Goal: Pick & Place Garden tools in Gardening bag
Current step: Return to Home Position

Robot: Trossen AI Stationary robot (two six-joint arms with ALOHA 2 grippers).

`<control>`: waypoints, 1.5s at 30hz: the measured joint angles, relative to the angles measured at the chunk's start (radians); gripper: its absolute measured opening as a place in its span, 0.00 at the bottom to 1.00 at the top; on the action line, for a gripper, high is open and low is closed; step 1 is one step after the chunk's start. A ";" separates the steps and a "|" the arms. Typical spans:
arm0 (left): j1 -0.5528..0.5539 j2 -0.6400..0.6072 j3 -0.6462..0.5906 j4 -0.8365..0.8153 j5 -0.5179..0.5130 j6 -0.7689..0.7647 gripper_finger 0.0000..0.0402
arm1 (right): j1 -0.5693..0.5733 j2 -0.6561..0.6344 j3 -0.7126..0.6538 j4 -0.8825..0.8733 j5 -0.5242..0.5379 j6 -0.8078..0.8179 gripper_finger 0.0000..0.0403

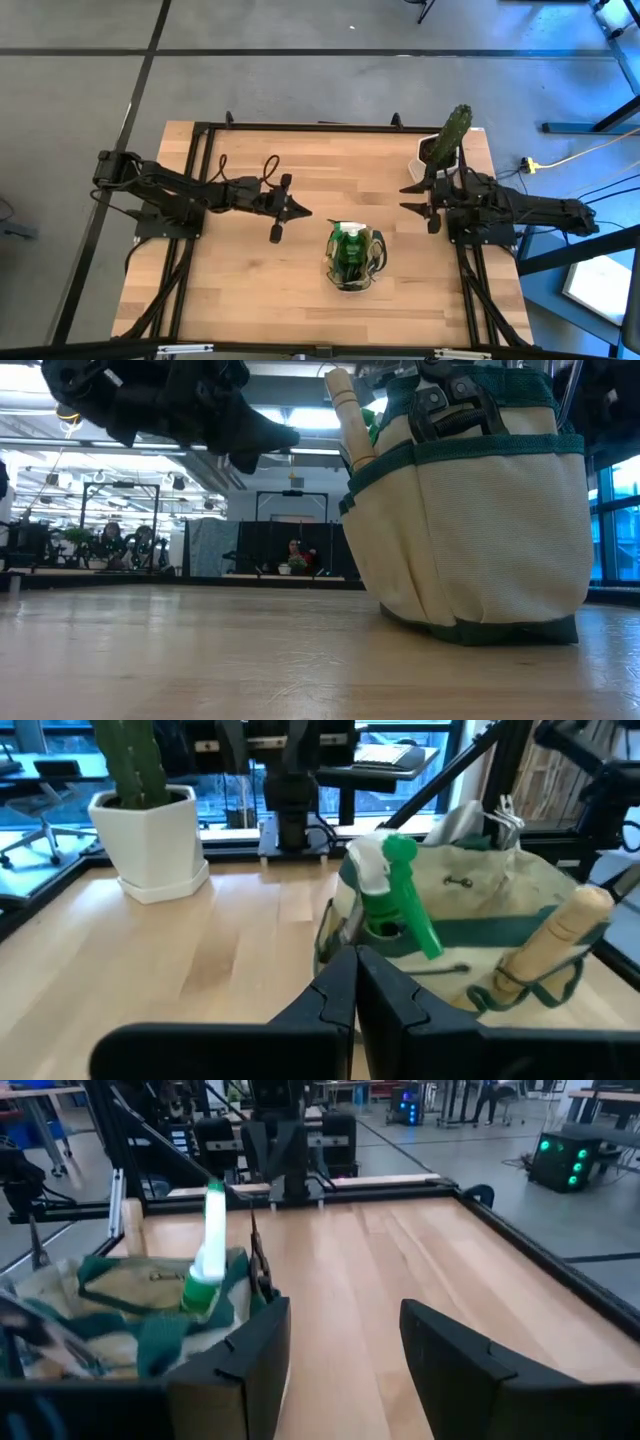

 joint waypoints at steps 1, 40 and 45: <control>-0.003 0.000 -0.009 0.012 0.000 -0.004 0.01 | 0.000 -0.023 -0.024 0.002 0.000 0.003 0.48; -0.054 0.000 -0.050 0.105 -0.038 -0.027 0.02 | 0.003 -0.237 -0.204 0.135 0.060 0.038 0.48; -0.069 0.000 -0.050 0.107 -0.038 -0.022 0.01 | 0.003 -0.237 -0.204 0.134 0.065 0.085 0.48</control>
